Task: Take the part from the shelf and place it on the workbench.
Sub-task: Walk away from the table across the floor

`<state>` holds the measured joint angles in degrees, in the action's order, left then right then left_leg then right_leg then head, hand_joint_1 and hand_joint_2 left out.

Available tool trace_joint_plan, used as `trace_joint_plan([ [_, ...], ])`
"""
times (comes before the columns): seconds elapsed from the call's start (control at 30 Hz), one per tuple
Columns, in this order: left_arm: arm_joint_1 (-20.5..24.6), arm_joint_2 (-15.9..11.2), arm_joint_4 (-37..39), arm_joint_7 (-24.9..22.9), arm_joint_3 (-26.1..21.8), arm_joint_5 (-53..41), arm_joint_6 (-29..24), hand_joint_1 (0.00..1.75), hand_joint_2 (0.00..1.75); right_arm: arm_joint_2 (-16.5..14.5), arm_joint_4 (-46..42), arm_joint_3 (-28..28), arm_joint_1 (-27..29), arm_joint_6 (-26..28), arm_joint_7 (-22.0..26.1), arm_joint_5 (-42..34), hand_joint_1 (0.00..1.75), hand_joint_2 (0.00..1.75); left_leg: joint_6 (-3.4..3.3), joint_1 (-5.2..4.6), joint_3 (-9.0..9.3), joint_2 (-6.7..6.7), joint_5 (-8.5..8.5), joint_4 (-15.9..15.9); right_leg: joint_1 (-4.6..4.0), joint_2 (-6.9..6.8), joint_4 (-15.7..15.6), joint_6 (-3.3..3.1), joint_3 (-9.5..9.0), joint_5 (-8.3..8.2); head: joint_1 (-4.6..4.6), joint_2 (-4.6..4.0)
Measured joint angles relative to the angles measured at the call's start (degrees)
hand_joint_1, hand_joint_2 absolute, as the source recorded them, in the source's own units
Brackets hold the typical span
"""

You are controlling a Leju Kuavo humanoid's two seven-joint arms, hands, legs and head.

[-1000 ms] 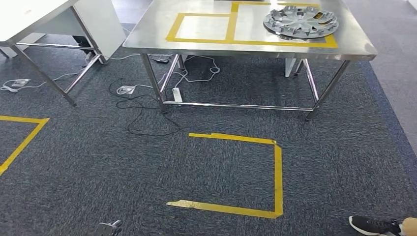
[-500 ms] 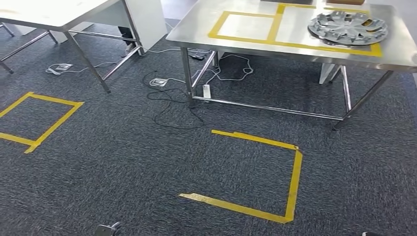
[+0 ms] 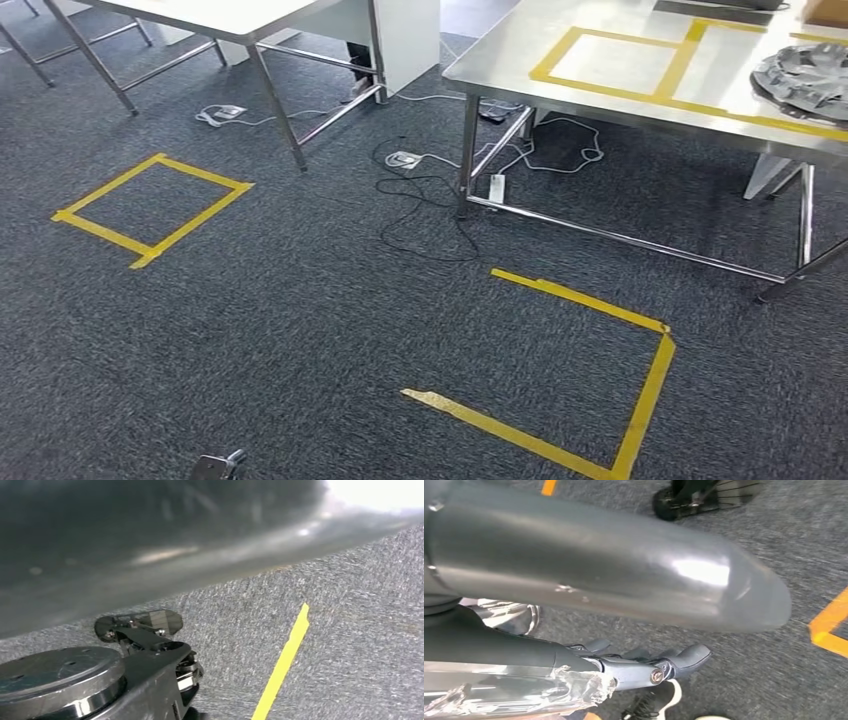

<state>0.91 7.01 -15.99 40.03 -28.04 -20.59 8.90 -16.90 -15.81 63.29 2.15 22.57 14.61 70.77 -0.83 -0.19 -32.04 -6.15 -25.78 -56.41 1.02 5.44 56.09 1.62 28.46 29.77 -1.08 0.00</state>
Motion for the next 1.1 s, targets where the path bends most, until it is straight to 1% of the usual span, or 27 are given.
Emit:
trace_joint_plan([
  [0.03,-0.1,0.0,0.0,0.0,0.0,0.0,0.0,0.00,0.00,0.0,0.0,0.0,0.0,0.0,0.0,0.1,0.00,0.00,0.43,0.09,-0.41,-0.71,0.25,0.0,0.03,-0.59,-0.2,-0.22,-0.09,-0.02,0.02,0.00],
  [0.07,-0.2,-0.1,0.0,0.0,-0.1,0.0,0.0,0.00,0.00,0.0,0.0,0.1,0.0,0.0,0.0,0.2,0.00,0.00,0.81,0.12,-0.65,-0.59,0.29,-0.1,0.10,-1.31,-0.3,-0.51,-0.16,-0.22,0.03,0.00],
  [0.13,-0.3,-0.2,0.0,0.0,-0.2,-0.1,0.0,0.00,0.00,-0.1,0.0,0.1,0.0,0.0,0.0,0.3,0.00,0.00,1.42,0.03,-1.78,1.82,-1.23,-2.3,0.33,-2.95,-0.6,-1.08,-0.29,-0.52,0.43,0.00],
  [0.17,-0.2,-0.2,0.0,0.0,-0.2,-0.1,0.0,0.00,0.00,-0.1,-0.1,0.1,0.1,0.0,0.0,0.4,0.00,0.00,1.70,0.09,-3.13,3.66,-3.03,-5.3,0.34,-3.92,-0.7,-1.24,-0.33,-0.56,0.64,0.00],
  [0.2,0.0,-0.2,0.0,0.0,-0.2,-0.1,0.0,0.00,0.00,-0.2,-0.1,0.2,0.1,0.0,0.0,0.4,0.00,0.00,1.99,0.20,-5.01,4.88,-5.10,-9.3,0.29,-4.88,-0.7,-1.34,-0.30,-0.53,0.86,0.00],
  [0.23,0.1,-0.2,0.0,0.0,-0.2,-0.2,0.0,0.00,0.00,-0.1,-0.1,0.3,0.2,0.0,0.0,0.6,0.00,0.00,2.28,0.38,-6.95,5.48,-6.88,-13.5,0.23,-5.94,-0.7,-1.37,-0.26,-0.50,0.93,0.00],
  [0.27,0.0,-0.1,0.0,0.0,-0.2,-0.2,0.0,0.00,0.00,-0.1,-0.1,0.3,0.2,0.0,0.0,0.7,0.00,0.00,2.47,0.55,-8.19,5.67,-7.69,-16.3,0.20,-6.88,-0.7,-1.39,-0.23,-0.46,0.91,0.00],
  [0.3,-0.1,-0.1,0.0,0.0,-0.2,-0.2,0.0,0.00,0.00,-0.1,-0.1,0.3,0.1,0.0,0.0,0.8,0.00,0.00,2.58,0.67,-8.41,5.75,-7.38,-17.1,0.18,-7.71,-0.7,-1.37,-0.24,-0.41,0.92,0.00],
  [0.33,-0.2,-0.1,0.0,0.0,-0.2,-0.2,0.0,0.00,0.00,-0.1,-0.1,0.4,0.1,-0.1,0.0,1.0,0.00,0.00,2.59,0.76,-7.36,5.94,-6.00,-15.4,0.18,-8.42,-0.7,-1.32,-0.32,-0.34,0.93,0.00],
  [0.37,-0.3,-0.1,0.0,0.0,-0.2,-0.3,0.0,0.00,0.00,-0.1,-0.1,0.4,0.0,-0.1,0.0,1.2,0.00,0.00,2.48,0.77,-5.29,6.54,-4.02,-11.8,0.17,-9.08,-0.7,-1.24,-0.48,-0.24,0.93,0.00],
  [0.43,-0.2,-0.1,-0.1,0.0,-0.2,-0.3,0.0,0.00,0.00,-0.2,-0.1,0.4,0.0,-0.2,0.0,1.5,0.00,0.00,1.87,0.42,-0.88,9.39,-1.33,-3.8,-0.07,-10.21,-0.6,-0.83,-0.72,0.08,0.98,0.00],
  [0.47,0.0,-0.1,-0.1,0.0,-0.2,-0.3,0.0,0.00,0.00,-0.2,-0.1,0.4,0.0,-0.2,0.0,1.7,0.00,0.00,1.46,0.20,0.34,10.53,-0.93,-1.4,-0.25,-10.76,-0.5,-0.55,-0.79,0.27,0.96,0.00],
  [0.5,0.1,-0.1,-0.1,0.0,-0.2,-0.3,0.0,0.00,0.00,-0.2,-0.1,0.5,0.0,-0.2,0.0,1.8,0.00,0.00,1.05,-0.03,0.68,11.08,-1.10,-0.4,-0.42,-11.35,-0.5,-0.26,-0.88,0.42,0.98,0.00],
  [0.57,0.0,-0.1,-0.1,0.0,-0.3,-0.4,0.0,0.00,0.00,-0.2,-0.1,0.5,-0.1,-0.2,0.0,2.0,0.00,0.00,0.24,-0.13,0.47,9.97,-1.05,-0.1,-0.43,-12.38,-0.6,0.33,-1.17,0.68,1.00,0.00],
  [0.6,-0.1,-0.1,-0.1,0.0,-0.3,-0.3,0.0,0.00,0.00,-0.2,-0.2,0.5,-0.1,-0.3,0.0,2.0,0.00,0.00,-0.16,-0.06,0.43,9.32,-0.91,0.0,-0.33,-11.82,-0.2,0.62,-1.10,1.17,0.96,0.00],
  [0.63,-0.2,-0.2,-0.1,0.0,-0.3,-0.3,0.0,0.00,0.00,-0.2,-0.2,0.5,-0.1,-0.3,0.0,2.0,0.00,0.00,-0.57,0.02,0.43,8.66,-0.71,0.2,-0.23,-10.56,1.2,0.85,-0.50,2.24,0.86,0.01],
  [0.7,-0.1,-0.1,-0.1,0.0,-0.3,-0.3,0.0,0.00,0.00,-0.2,-0.2,0.5,0.0,-0.3,0.0,2.0,0.00,0.00,-1.11,0.05,0.29,7.25,-0.45,0.3,-0.15,-7.16,7.7,0.99,2.59,5.87,0.61,0.01],
  [0.73,0.0,0.0,-0.1,0.0,-0.3,-0.3,0.0,0.00,0.00,-0.2,-0.2,0.5,0.1,-0.3,0.0,2.0,0.00,0.00,-1.25,-0.03,0.20,6.45,-0.39,0.2,-0.18,-6.19,12.0,0.95,4.75,7.68,0.57,0.01],
  [0.77,0.0,0.0,-0.1,0.0,-0.3,-0.4,0.0,0.00,0.00,-0.2,-0.2,0.5,0.2,-0.3,0.0,2.0,0.00,0.00,-1.30,-0.11,0.16,5.63,-0.35,0.2,-0.23,-5.73,15.5,0.90,6.62,8.66,0.56,0.00],
  [0.8,0.0,0.1,-0.1,0.0,-0.3,-0.4,0.0,0.00,0.00,-0.2,-0.2,0.6,0.2,-0.3,0.0,2.0,0.00,0.00,-1.32,-0.19,0.16,4.79,-0.34,0.2,-0.27,-5.54,17.1,0.81,7.76,8.52,0.56,0.00],
  [0.83,0.0,0.0,-0.1,0.0,-0.3,-0.4,0.0,0.00,0.00,-0.2,-0.3,0.6,0.2,-0.3,0.0,2.0,0.00,0.00,-1.32,-0.24,0.21,3.97,-0.34,0.1,-0.30,-5.42,16.4,0.68,7.80,7.14,0.56,0.00],
  [0.87,0.0,0.0,-0.1,0.0,-0.3,-0.4,0.0,0.00,0.00,-0.2,-0.3,0.6,0.2,-0.3,0.0,2.0,0.00,0.00,-1.30,-0.27,0.29,3.14,-0.35,0.1,-0.30,-5.07,13.4,0.50,6.73,4.80,0.57,0.00],
  [0.93,0.0,0.1,-0.1,0.0,-0.3,-0.4,0.0,0.00,0.00,-0.2,-0.3,0.6,0.2,-0.3,0.0,2.0,0.00,0.00,-1.10,-0.35,0.29,1.59,-0.44,-0.2,-0.13,-2.66,5.1,0.12,3.37,0.67,0.58,0.00],
  [0.97,0.1,0.1,-0.1,0.0,-0.3,-0.4,0.0,0.00,0.00,-0.2,-0.3,0.6,0.1,-0.3,0.0,2.0,0.00,0.00,-0.85,-0.35,0.12,0.92,-0.44,-0.3,-0.08,-1.55,2.3,-0.01,2.16,-0.27,0.61,0.00],
  [1.0,0.1,0.1,-0.1,0.0,-0.3,-0.4,0.0,0.00,0.00,-0.2,-0.3,0.6,0.1,-0.3,0.0,2.0,0.00,0.00,-0.52,-0.29,-0.15,0.30,-0.39,-0.4,-0.09,-0.84,0.8,-0.13,1.47,-0.39,0.61,0.00],
  [1.07,-0.1,0.1,-0.1,0.0,-0.3,-0.3,0.0,0.00,0.00,-0.2,-0.4,0.6,0.1,-0.3,0.0,2.0,0.00,0.00,0.25,-0.05,-0.66,-0.87,-0.13,-0.5,-0.17,-1.62,0.5,-0.51,1.11,-0.34,0.62,0.00],
  [1.1,-0.3,0.1,-0.1,0.0,-0.3,-0.3,0.0,0.00,0.00,-0.2,-0.4,0.6,0.1,-0.3,0.0,2.0,0.00,0.00,0.58,-0.04,-0.90,-0.54,-0.36,-0.8,-0.13,-2.28,0.3,-0.81,0.89,-0.49,0.64,0.00],
])
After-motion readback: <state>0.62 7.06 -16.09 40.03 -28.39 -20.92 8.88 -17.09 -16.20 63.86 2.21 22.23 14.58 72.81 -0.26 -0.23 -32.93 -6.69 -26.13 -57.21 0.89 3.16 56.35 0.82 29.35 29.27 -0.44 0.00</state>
